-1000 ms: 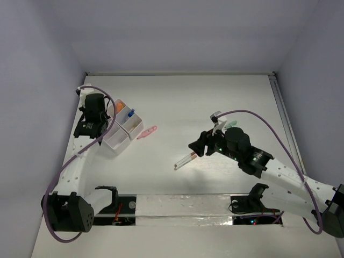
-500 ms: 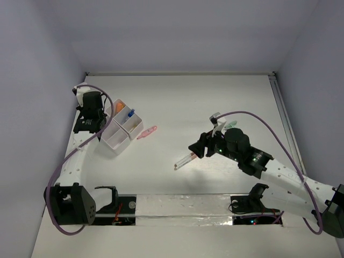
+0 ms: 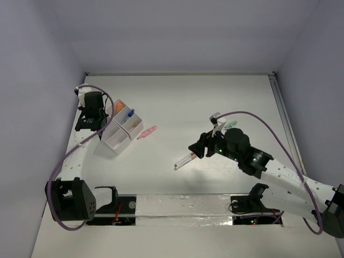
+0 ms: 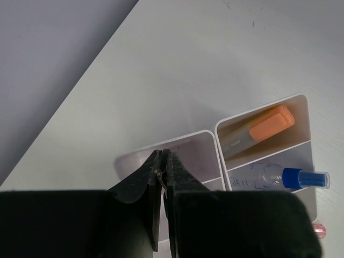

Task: Sort the stationery into containers
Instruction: Place the scissors in the storage box.

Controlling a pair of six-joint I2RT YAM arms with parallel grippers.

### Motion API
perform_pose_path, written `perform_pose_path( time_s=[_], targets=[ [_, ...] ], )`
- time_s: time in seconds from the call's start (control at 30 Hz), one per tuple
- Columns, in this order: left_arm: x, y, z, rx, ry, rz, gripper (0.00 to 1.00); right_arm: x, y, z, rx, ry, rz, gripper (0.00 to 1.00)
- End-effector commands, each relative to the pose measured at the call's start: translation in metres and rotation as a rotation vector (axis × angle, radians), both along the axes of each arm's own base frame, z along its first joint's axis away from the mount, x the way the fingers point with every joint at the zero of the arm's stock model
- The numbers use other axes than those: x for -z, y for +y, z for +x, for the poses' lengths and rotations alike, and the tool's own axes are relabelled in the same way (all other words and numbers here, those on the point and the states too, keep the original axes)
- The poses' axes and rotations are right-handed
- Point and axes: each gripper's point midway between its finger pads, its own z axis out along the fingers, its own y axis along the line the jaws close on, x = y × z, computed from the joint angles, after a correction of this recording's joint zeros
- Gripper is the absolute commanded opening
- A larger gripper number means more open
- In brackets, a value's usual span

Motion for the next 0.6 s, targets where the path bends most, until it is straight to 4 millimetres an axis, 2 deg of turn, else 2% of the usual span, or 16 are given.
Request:
perform_pose_path(
  time_s=[0.0,0.2,0.4,0.57],
  targets=[
    [-0.003,0.0,0.005,-0.006,-0.037,-0.014,0.0,-0.016,0.003,-0.003,-0.021,-0.042,0.045,0.64],
    [0.005,-0.002,0.007,0.003,-0.021,-0.026,0.0,-0.017,0.003,-0.004,-0.021,-0.045,0.046,0.64],
    [0.001,-0.004,0.009,0.02,-0.038,-0.031,0.03,-0.016,0.003,-0.004,-0.021,-0.044,0.047,0.64],
    [0.002,-0.013,0.014,0.072,-0.047,-0.052,0.0,-0.016,0.002,-0.003,-0.016,-0.044,0.045,0.64]
  ],
)
